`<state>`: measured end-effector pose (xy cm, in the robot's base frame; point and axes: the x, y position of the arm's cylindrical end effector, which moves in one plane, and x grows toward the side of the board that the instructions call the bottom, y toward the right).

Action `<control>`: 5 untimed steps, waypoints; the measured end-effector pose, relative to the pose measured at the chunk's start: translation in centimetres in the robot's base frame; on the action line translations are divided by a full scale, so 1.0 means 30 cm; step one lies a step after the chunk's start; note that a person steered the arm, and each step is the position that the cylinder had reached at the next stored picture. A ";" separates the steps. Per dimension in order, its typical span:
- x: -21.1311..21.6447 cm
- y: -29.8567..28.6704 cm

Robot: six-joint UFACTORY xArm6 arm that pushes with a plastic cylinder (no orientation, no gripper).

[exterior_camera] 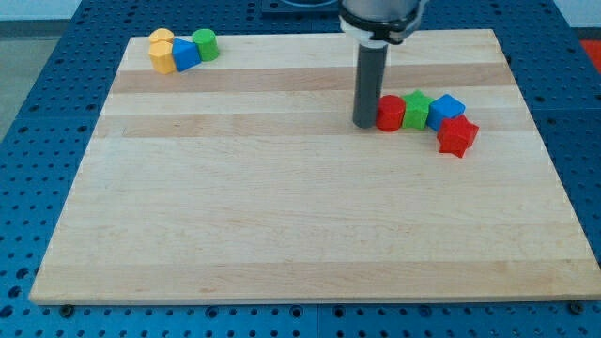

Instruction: Push the red circle into the green star

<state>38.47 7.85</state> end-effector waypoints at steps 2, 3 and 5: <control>0.000 0.124; 0.000 0.132; -0.052 0.005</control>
